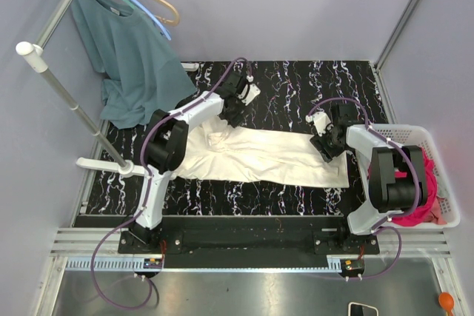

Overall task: Fold and stack the t-shirts
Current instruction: Fold the tshirt

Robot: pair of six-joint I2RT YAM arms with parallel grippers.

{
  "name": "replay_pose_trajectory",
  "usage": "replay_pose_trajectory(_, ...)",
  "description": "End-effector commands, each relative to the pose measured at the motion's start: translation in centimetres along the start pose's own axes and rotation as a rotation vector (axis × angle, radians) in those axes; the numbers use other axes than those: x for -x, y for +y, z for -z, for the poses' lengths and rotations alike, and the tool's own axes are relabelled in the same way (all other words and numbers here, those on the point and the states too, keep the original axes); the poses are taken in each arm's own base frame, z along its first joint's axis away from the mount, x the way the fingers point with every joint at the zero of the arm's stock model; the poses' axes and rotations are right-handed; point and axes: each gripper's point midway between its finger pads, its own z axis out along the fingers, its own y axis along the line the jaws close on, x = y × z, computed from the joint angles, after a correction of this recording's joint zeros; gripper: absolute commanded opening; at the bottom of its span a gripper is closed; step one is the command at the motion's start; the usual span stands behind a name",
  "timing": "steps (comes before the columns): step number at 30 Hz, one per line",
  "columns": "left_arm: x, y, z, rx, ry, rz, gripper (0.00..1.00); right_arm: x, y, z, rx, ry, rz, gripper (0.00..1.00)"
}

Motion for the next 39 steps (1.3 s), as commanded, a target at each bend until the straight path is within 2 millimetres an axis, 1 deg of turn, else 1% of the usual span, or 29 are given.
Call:
replay_pose_trajectory(1, -0.1, 0.8, -0.5, 0.037, 0.021, 0.032, 0.81, -2.7, 1.5, -1.4, 0.036, 0.077, 0.010, 0.66)
replay_pose_trajectory(6, -0.3, 0.7, -1.0, 0.034, 0.037, 0.038, 0.76, -2.9, 1.7, -1.4, 0.039, 0.079, 0.008, 0.66)
replay_pose_trajectory(10, -0.6, 1.0, -1.1, 0.037, 0.041, 0.047, 0.72, -3.1, 1.9, -1.5, 0.047, 0.081, 0.009, 0.65)
replay_pose_trajectory(11, -0.7, 1.1, -1.2, 0.039, 0.045, 0.052, 0.69, -3.2, 2.0, -1.6, 0.048, 0.082, 0.008, 0.66)
replay_pose_trajectory(14, -1.2, 1.3, -1.4, 0.040, 0.056, 0.056, 0.66, -3.2, 2.1, -1.6, 0.053, 0.080, 0.004, 0.66)
replay_pose_trajectory(15, -1.3, 1.3, -1.5, 0.040, 0.059, 0.054, 0.64, -3.2, 2.2, -1.6, 0.054, 0.081, 0.004, 0.65)
replay_pose_trajectory(20, -2.4, 1.0, -1.7, 0.030, 0.085, 0.052, 0.60, -3.2, 2.1, -1.5, 0.047, 0.079, 0.008, 0.65)
replay_pose_trajectory(24, -2.8, 0.7, -1.9, 0.013, 0.091, 0.052, 0.56, -3.2, 2.0, -1.5, 0.044, 0.077, 0.006, 0.65)
replay_pose_trajectory(27, -3.0, 0.4, -2.1, -0.002, 0.097, 0.050, 0.51, -3.2, 2.0, -1.4, 0.043, 0.078, 0.008, 0.65)
replay_pose_trajectory(31, -3.3, -0.2, -2.3, -0.031, 0.106, 0.052, 0.42, -3.2, 1.8, -1.3, 0.037, 0.080, 0.011, 0.65)
replay_pose_trajectory(34, -3.6, -0.7, -2.3, -0.051, 0.110, 0.049, 0.37, -3.1, 1.7, -1.2, 0.033, 0.080, 0.012, 0.65)
replay_pose_trajectory(35, -3.6, -0.8, -2.4, -0.060, 0.108, 0.047, 0.32, -3.1, 1.7, -1.2, 0.032, 0.078, 0.012, 0.65)
replay_pose_trajectory(36, -3.7, -1.0, -2.5, -0.065, 0.113, 0.045, 0.29, -3.1, 1.7, -1.2, 0.033, 0.080, 0.012, 0.65)
replay_pose_trajectory(37, -3.8, -1.0, -2.5, -0.069, 0.115, 0.044, 0.22, -3.2, 1.8, -1.2, 0.034, 0.082, 0.012, 0.65)
replay_pose_trajectory(38, -3.8, -1.1, -2.4, -0.074, 0.115, 0.044, 0.09, -3.1, 1.7, -1.2, 0.034, 0.081, 0.013, 0.65)
replay_pose_trajectory(39, -3.7, -1.0, -2.3, -0.069, 0.115, 0.044, 0.00, -3.1, 1.8, -1.1, 0.032, 0.078, 0.015, 0.65)
